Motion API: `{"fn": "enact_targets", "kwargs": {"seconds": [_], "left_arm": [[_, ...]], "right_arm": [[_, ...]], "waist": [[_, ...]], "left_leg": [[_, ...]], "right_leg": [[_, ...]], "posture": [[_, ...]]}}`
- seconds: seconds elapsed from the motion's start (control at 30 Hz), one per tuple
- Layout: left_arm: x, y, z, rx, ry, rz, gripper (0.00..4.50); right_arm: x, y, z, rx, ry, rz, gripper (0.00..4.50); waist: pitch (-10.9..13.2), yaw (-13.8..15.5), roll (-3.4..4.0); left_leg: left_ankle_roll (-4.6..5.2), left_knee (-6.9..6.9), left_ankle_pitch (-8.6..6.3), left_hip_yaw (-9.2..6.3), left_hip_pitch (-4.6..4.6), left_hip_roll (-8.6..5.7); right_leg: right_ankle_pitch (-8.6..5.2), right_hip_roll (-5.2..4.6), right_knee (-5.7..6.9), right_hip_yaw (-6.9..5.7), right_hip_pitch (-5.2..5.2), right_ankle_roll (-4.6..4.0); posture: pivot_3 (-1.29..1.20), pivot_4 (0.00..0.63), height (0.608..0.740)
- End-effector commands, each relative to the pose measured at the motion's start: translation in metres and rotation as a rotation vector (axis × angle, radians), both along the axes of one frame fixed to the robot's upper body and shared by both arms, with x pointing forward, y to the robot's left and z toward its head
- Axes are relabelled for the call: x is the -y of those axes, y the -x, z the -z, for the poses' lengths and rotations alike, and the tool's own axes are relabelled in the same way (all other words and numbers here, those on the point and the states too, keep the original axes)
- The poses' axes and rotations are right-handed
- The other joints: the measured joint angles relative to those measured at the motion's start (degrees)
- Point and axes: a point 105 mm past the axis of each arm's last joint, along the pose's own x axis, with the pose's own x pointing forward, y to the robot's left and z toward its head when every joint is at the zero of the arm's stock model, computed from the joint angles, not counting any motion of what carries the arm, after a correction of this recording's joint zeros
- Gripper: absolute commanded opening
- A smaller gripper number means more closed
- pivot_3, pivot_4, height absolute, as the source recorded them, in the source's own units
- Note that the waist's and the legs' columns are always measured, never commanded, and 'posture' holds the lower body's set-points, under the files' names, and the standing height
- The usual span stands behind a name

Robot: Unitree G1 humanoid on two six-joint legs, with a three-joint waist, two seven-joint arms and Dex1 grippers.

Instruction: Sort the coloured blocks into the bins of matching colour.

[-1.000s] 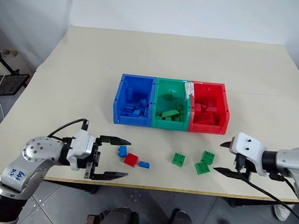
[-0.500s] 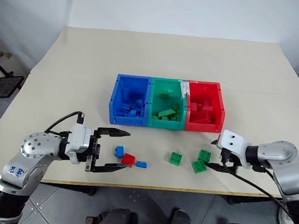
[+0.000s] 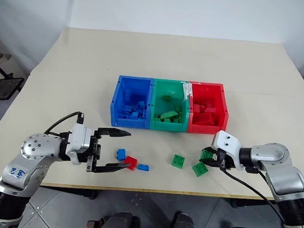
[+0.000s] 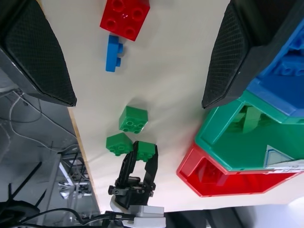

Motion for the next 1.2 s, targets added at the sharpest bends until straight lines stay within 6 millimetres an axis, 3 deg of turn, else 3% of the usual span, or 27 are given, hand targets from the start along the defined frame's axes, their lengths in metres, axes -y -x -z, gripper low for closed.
{"fn": "enact_targets", "kwargs": {"seconds": [0.03, 0.17, 0.23, 0.3, 0.4, 0.67, 0.73, 0.87, 0.97, 1.03, 1.2], "left_arm": [[-0.018, -0.008, -0.004, 0.038, 0.02, -0.112, 4.5], [-0.046, -0.01, 0.004, 0.042, -0.006, -0.226, 4.5], [-0.057, -0.009, 0.008, 0.026, -0.032, -0.25, 4.5], [-0.073, -0.01, 0.013, 0.01, -0.06, -0.303, 4.5], [-0.079, -0.011, 0.013, 0.008, -0.063, -0.33, 4.5], [-0.061, -0.006, 0.012, 0.017, -0.059, -0.267, 4.5], [-0.058, -0.009, 0.011, 0.022, -0.062, -0.261, 4.5], [-0.043, -0.013, 0.006, 0.04, -0.048, -0.199, 4.5], [-0.028, -0.013, 0.006, 0.043, -0.047, -0.127, 4.5], [-0.014, -0.015, 0.005, 0.035, -0.02, -0.085, 4.5], [0.004, -0.014, 0.006, 0.033, -0.03, 0.01, 4.5]], "right_arm": [[-0.026, -0.012, -0.055, 0.109, -0.189, -0.02, 1.48], [-0.062, -0.03, -0.107, 0.175, -0.427, 0.001, 1.48], [-0.072, -0.036, -0.114, 0.205, -0.419, -0.013, 1.48], [-0.084, -0.059, -0.121, 0.288, -0.411, 0.021, 1.48], [-0.095, -0.081, -0.118, 0.331, -0.378, 0.048, 1.48], [-0.103, -0.077, -0.115, 0.338, -0.425, -0.014, 4.23], [-0.097, -0.071, -0.12, 0.371, -0.447, -0.035, 4.47], [-0.06, -0.029, -0.119, 0.413, -0.489, -0.116, 4.47], [-0.025, -0.003, -0.112, 0.424, -0.517, -0.068, 4.47], [0.01, 0.019, -0.095, 0.436, -0.463, 0.023, 4.47], [0.058, 0.057, -0.063, 0.376, -0.322, 0.168, 4.47]], "waist": [[0.0, -0.3, 0.01], [0.0, -1.0, 0.07], [0.0, -1.0, 0.07], [0.0, -1.0, 0.05], [0.0, -0.9, 0.05], [0.0, -1.5, 0.07], [0.0, -1.6, 0.07], [0.0, -0.4, 0.07], [0.0, 0.0, 0.06], [0.0, 0.8, 0.07], [0.1, 0.4, 0.06]], "left_leg": [[0.0, 0.0, 0.0, -0.01, 0.0, 0.0], [-0.04, -0.03, -0.01, -0.1, 0.0, 0.04], [-0.08, -0.03, -0.03, -0.2, 0.0, 0.05], [-0.1, -0.03, -0.05, -0.25, -0.02, -0.01], [-0.09, -0.02, -0.05, -0.21, -0.03, -0.06], [-0.11, -0.16, -0.06, -0.22, -0.03, -0.04], [-0.11, -0.16, -0.06, -0.19, -0.03, -0.01], [-0.11, -0.1, -0.06, -0.14, -0.08, -0.05], [-0.08, -0.09, -0.08, -0.07, -0.08, -0.1], [-0.08, -0.09, -0.08, 0.13, -0.07, -0.07], [-0.04, -0.09, -0.06, 0.49, 0.03, -0.06]], "right_leg": [[0.0, 0.0, 0.0, -0.01, -0.01, 0.0], [0.0, 0.01, 0.13, -0.05, -0.07, 0.0], [0.0, 0.01, 0.27, -0.09, -0.11, 0.0], [0.0, 0.0, 0.33, -0.1, -0.12, 0.0], [0.0, -0.04, 0.35, -0.1, -0.13, 0.0], [0.0, -0.02, 0.43, -0.18, -0.22, 0.0], [0.0, 0.01, 0.43, -0.2, -0.22, 0.0], [0.0, 0.0, 0.44, -0.23, -0.13, 0.0], [0.0, -0.03, 0.37, -0.21, -0.11, 0.0], [0.0, -0.02, 0.34, -0.23, -0.1, 0.0], [0.0, -0.02, 0.29, -0.05, -0.06, 0.0]], "posture": [[0.0, 0.15, 0.74], [0.0, 0.15, 0.74], [0.0, 0.15, 0.74], [0.0, 0.15, 0.74], [0.0, 0.15, 0.74], [0.0, 0.15, 0.74], [0.0, 0.15, 0.74], [0.0, 0.15, 0.74], [0.0, 0.15, 0.74], [0.0, 0.15, 0.74], [0.0, 0.15, 0.74]]}}
